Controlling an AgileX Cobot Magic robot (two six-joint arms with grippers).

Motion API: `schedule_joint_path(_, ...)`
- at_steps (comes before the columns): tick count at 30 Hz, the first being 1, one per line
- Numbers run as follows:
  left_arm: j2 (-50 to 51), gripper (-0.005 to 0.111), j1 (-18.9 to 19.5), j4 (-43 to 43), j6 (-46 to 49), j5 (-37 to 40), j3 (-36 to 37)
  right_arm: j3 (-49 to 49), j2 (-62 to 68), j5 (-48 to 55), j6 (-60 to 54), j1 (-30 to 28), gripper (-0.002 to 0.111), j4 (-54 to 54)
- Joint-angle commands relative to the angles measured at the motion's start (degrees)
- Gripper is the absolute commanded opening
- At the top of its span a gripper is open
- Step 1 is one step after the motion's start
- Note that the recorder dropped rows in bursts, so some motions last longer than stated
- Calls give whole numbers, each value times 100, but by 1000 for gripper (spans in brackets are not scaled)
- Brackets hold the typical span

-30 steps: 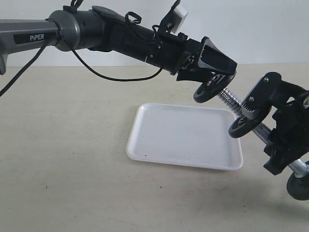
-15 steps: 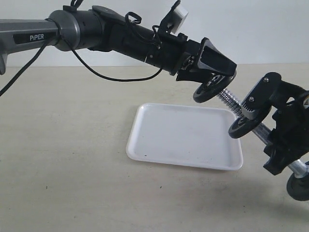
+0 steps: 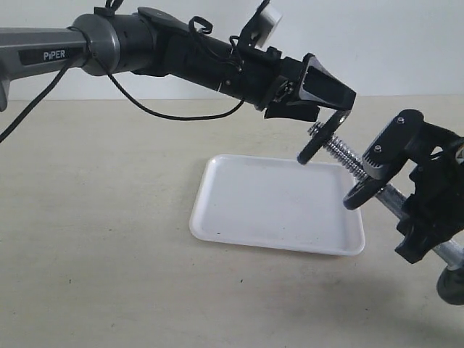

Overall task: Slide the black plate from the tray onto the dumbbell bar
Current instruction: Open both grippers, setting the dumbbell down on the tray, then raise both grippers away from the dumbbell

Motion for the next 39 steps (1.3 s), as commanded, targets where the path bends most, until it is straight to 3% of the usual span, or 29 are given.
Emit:
schedule_joint_path(1, -96, 106, 10, -106, -22, 20, -40, -319, -342, -4880, 96, -35, 0, -35)
schedule_joint_path(21, -96, 106, 21, -94, -22, 17, -40, -485, -342, -4770, 236, -35, 0, -35)
schedule_joint_path(30, -96, 106, 21, 865, -259, -23, -40, -485, -342, -4634, 236, -35, 0, -46)
schedule_joint_path(39, -96, 106, 32, 902, -362, -33, -40, -485, -342, -4623, 247, -35, 0, -46)
